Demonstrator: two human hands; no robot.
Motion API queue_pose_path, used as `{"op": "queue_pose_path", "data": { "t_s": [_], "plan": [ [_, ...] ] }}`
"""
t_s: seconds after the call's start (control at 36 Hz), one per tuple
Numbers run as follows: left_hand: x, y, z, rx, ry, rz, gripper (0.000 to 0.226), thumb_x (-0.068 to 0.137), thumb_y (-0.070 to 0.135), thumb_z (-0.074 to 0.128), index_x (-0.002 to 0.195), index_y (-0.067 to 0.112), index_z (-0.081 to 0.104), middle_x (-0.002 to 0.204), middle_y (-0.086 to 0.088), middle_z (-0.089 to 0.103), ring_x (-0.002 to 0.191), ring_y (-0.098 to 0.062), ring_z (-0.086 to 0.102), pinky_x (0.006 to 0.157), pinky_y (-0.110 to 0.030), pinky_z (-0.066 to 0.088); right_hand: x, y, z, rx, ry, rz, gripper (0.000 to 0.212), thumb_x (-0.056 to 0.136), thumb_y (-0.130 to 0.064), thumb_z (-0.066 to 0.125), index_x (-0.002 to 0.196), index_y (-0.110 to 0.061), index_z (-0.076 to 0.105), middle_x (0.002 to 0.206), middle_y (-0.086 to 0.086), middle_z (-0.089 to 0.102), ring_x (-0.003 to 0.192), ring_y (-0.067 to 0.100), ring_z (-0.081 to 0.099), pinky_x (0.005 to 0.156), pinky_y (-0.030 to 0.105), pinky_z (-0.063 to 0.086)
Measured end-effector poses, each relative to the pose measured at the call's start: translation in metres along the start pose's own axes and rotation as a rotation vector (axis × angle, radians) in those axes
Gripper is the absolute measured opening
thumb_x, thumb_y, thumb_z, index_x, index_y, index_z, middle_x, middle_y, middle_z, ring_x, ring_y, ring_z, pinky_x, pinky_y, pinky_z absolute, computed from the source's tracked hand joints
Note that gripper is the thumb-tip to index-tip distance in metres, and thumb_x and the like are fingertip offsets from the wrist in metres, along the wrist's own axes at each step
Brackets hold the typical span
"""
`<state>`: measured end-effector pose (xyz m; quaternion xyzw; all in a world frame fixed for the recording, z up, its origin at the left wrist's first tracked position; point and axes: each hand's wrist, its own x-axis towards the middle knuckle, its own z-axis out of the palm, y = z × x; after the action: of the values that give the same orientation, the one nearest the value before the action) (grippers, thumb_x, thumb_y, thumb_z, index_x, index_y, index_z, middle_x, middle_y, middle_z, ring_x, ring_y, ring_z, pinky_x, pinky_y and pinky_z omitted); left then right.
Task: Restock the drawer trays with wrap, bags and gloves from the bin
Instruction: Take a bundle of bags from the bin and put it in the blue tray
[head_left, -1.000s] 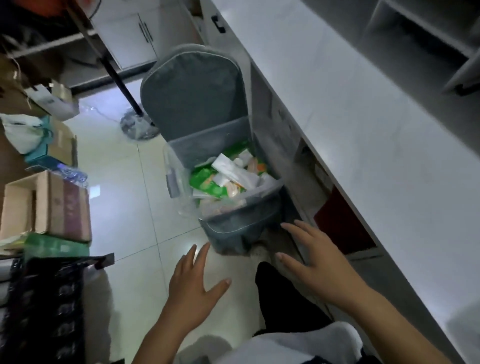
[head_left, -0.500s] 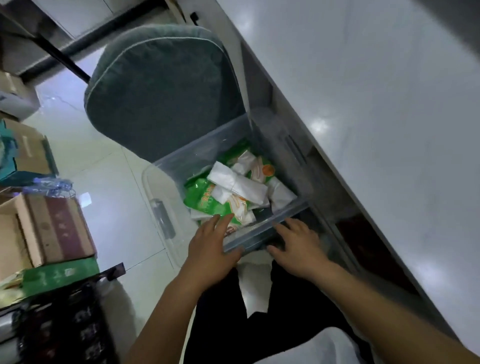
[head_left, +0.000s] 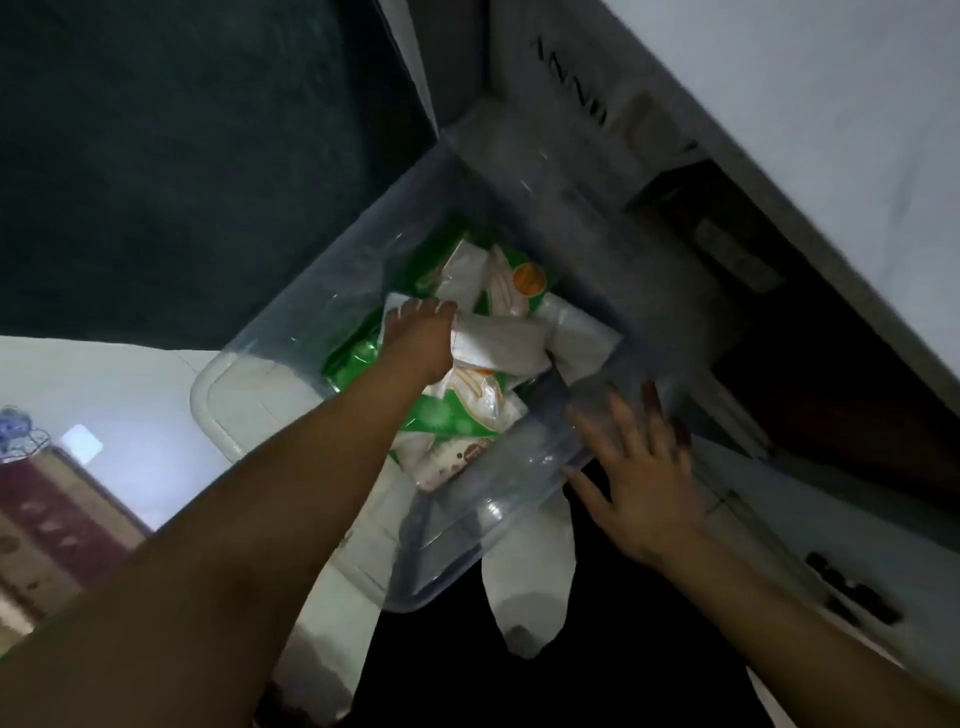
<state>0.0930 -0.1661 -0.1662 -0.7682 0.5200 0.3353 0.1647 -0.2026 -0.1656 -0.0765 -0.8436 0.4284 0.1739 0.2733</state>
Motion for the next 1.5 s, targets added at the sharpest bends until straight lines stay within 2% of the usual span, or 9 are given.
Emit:
{"op": "queue_pose_path", "data": {
  "t_s": [0.25,0.39,0.5,0.72,0.89,1.0,1.11,1.39,1.5],
  "plan": [
    [0.043,0.007,0.000,0.289,-0.036,0.136,0.043,0.089,0.007,0.054,0.131,0.015,0.056,0.128,-0.015,0.056,0.117,-0.036,0.057,0.089,-0.041,0.047,0.002,-0.003,0.014,-0.032,0.004,0.101,0.060,0.093,-0.064,0.037,0.149,-0.049,0.020,0.166,-0.009,-0.006,0.150,0.024,-0.020,0.109,0.069,0.015],
    [0.039,-0.001,-0.002,0.153,-0.085,0.104,0.034,0.090,0.006,0.055,0.122,0.017,0.062,0.123,-0.013,0.062,0.109,-0.033,0.062,0.083,-0.036,0.052,0.004,-0.009,0.009,0.005,-0.027,0.117,0.058,0.093,-0.064,0.036,0.147,-0.047,0.027,0.165,-0.010,-0.006,0.147,0.021,-0.027,0.110,0.069,0.013],
    [0.023,-0.015,-0.003,-0.084,-0.108,0.000,0.026,0.093,0.011,0.055,0.116,0.018,0.064,0.120,-0.013,0.062,0.099,-0.032,0.061,0.069,-0.025,0.042,0.005,-0.019,-0.004,0.010,-0.080,0.179,0.058,0.092,-0.061,0.042,0.146,-0.042,0.036,0.165,-0.008,-0.001,0.146,0.017,-0.029,0.113,0.065,0.005],
    [-0.068,-0.028,-0.009,-0.991,0.018,-0.223,0.022,0.082,0.007,0.077,0.095,0.018,0.064,0.082,-0.002,0.064,0.069,-0.016,0.058,0.062,-0.024,0.043,0.016,-0.059,-0.050,0.529,0.127,0.145,0.059,0.082,-0.042,0.070,0.137,-0.025,0.055,0.144,0.003,0.050,0.136,0.023,0.040,0.112,0.044,0.031],
    [-0.154,-0.009,-0.023,-1.646,-0.019,-0.272,0.033,0.085,-0.002,0.070,0.114,0.011,0.064,0.103,-0.012,0.074,0.089,-0.026,0.072,0.071,-0.039,0.060,0.036,-0.085,-0.070,1.162,-0.165,0.460,0.070,0.074,-0.024,0.083,0.138,-0.023,0.054,0.128,0.000,0.059,0.106,0.004,0.060,0.084,0.021,0.049],
    [-0.187,0.010,-0.024,-1.876,-0.050,-0.259,0.035,0.084,-0.003,0.070,0.114,0.015,0.065,0.097,-0.005,0.078,0.083,-0.020,0.074,0.066,-0.033,0.060,0.039,-0.087,-0.081,1.315,-0.409,0.488,0.048,0.080,-0.012,0.076,0.126,-0.018,0.063,0.121,0.009,0.069,0.108,0.025,0.067,0.094,0.045,0.053],
    [-0.202,0.024,-0.023,-1.944,-0.086,-0.268,0.037,0.084,-0.005,0.070,0.116,0.012,0.063,0.095,-0.004,0.077,0.081,-0.018,0.073,0.062,-0.031,0.058,0.035,-0.085,-0.094,1.375,-0.427,0.413,0.033,0.082,0.000,0.070,0.115,-0.005,0.068,0.105,0.015,0.074,0.086,0.026,0.071,0.069,0.037,0.060],
    [-0.187,0.023,-0.033,-1.847,-0.312,-0.142,0.032,0.086,0.008,0.073,0.117,0.015,0.067,0.107,-0.009,0.076,0.092,-0.022,0.074,0.073,-0.035,0.061,0.014,-0.073,-0.101,1.397,-0.277,0.455,0.030,0.077,0.006,0.072,0.103,-0.007,0.071,0.088,0.007,0.078,0.069,0.018,0.073,0.053,0.028,0.057],
    [-0.139,0.002,-0.022,-1.694,-0.060,-0.354,0.026,0.087,0.016,0.074,0.112,0.017,0.069,0.110,-0.009,0.074,0.104,-0.028,0.070,0.089,-0.037,0.056,0.004,-0.061,-0.095,1.439,-0.192,0.513,0.031,0.078,0.008,0.069,0.107,-0.004,0.069,0.084,0.003,0.078,0.065,0.015,0.072,0.048,0.024,0.053]
  ]
}}
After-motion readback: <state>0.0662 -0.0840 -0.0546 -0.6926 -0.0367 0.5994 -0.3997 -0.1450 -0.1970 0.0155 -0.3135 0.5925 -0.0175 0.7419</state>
